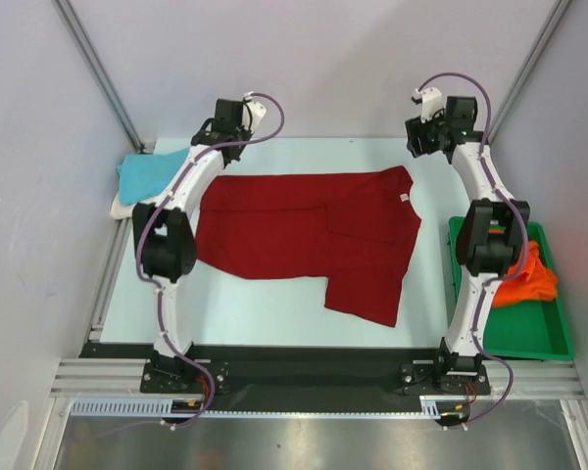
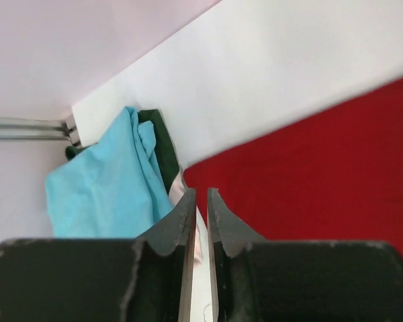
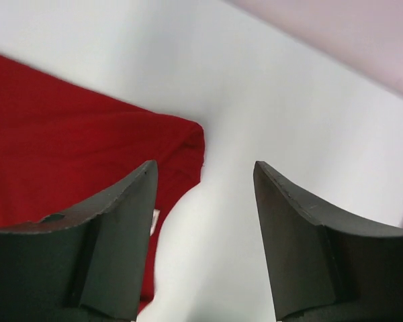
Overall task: Fold and stack the t-shirts
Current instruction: Fold the tshirt
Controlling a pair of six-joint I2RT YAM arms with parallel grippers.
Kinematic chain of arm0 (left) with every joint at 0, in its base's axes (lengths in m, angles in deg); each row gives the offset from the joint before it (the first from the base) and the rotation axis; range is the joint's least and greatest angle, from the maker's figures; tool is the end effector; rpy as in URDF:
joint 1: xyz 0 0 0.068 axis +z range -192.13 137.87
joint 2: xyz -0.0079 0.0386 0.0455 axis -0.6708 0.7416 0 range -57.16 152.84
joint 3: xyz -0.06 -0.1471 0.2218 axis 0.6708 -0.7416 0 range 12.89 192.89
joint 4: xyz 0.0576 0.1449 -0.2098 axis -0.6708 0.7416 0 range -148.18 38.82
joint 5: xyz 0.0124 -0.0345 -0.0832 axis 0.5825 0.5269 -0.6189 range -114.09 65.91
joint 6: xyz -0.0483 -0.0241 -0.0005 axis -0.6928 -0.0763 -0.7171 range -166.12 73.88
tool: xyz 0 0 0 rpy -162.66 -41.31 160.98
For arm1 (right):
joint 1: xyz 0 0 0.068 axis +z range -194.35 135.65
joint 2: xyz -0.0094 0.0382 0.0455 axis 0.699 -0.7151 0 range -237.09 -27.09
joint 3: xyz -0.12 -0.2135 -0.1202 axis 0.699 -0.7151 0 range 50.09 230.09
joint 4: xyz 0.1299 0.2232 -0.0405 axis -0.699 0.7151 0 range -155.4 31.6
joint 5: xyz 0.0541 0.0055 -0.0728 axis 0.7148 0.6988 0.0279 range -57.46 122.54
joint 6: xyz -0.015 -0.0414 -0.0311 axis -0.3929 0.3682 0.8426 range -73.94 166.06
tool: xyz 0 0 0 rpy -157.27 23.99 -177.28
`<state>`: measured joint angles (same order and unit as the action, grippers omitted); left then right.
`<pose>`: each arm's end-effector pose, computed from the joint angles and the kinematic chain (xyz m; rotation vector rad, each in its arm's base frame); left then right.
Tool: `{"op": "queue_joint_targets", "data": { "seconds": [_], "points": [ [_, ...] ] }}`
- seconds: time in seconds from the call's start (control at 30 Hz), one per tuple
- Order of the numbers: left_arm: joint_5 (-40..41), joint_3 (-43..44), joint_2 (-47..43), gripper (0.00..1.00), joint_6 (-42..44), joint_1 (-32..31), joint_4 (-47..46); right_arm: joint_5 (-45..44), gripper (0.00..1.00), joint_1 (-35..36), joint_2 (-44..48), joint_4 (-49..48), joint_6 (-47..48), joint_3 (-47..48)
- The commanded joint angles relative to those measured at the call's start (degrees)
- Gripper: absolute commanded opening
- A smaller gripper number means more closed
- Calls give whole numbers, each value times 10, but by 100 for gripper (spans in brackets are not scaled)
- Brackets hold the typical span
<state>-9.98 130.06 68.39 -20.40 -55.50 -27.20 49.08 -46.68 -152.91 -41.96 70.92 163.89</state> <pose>0.4968 -0.1092 0.2830 0.6310 2.1732 0.3927 0.5145 -0.0108 0.2725 -0.5793 2.0818 0.0432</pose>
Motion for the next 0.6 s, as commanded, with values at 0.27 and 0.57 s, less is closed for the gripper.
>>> {"op": "queue_joint_targets", "data": {
  "seconds": [0.27, 0.57],
  "points": [
    [-86, -284, -230, 19, -34, -39, 29, 174, 52, 53, 273, 190, 281, -282],
    [-92, -388, -273, 34, -66, -33, 17, 172, 52, 68, 512, 309, 632, -570]
  ]
}}
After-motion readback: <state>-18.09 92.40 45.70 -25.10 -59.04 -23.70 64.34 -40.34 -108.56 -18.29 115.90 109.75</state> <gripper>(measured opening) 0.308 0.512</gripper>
